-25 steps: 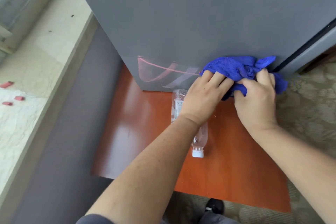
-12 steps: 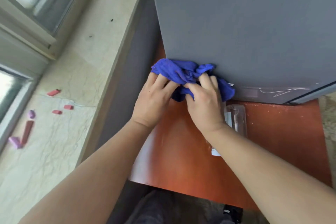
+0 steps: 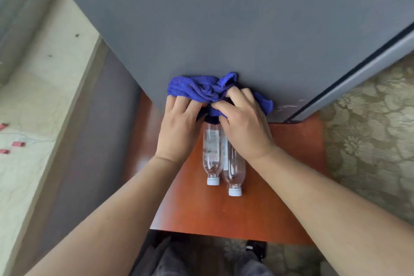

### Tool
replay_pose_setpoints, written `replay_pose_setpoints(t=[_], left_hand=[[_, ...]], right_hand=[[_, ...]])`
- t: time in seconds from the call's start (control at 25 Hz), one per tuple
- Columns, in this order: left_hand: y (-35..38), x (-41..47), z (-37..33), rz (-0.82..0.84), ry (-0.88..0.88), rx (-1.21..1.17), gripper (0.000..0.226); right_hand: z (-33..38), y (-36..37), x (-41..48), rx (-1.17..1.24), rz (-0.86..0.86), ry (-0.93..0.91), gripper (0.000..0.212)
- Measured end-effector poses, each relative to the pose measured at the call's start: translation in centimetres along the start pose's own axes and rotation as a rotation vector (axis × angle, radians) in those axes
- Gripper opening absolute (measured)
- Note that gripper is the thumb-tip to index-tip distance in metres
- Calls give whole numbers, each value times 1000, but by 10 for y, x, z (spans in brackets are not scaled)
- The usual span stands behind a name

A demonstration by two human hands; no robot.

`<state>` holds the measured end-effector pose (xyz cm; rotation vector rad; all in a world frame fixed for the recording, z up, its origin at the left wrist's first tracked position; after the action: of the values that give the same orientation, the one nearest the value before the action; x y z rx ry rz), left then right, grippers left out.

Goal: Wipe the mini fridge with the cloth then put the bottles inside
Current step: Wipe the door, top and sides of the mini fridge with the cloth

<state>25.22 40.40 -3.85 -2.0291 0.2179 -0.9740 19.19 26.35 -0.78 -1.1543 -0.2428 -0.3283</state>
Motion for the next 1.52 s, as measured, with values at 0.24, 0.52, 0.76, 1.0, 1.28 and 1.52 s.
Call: replay_pose_setpoints(t=[0.24, 0.52, 0.76, 1.0, 1.28, 1.52], left_hand=[[73, 5, -98, 47, 68, -144, 34], [101, 2, -112, 115, 167, -153, 37], [87, -13, -51, 227, 235, -180, 36], [46, -29, 35, 285, 204, -135, 39], [5, -45, 104, 206, 25, -132, 27], [26, -58, 88, 183, -126, -216, 30]], right_hand=[[-101, -47, -46, -101, -21, 78, 22], [-134, -27, -66, -140, -99, 203, 24], [-88, 22, -56, -72, -128, 362, 31], [-11, 73, -30, 28, -98, 408, 37], [50, 124, -4, 65, -43, 308, 24], [29, 111, -15, 24, 38, 170, 35]])
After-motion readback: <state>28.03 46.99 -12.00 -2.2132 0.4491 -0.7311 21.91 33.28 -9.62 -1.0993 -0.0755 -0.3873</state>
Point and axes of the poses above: each hand's wrist, its own x-axis towards the middle knuckle, its own y-axis out of the palm, z = x × y, the point moved 3 cm from there along x, towards the middle knuckle
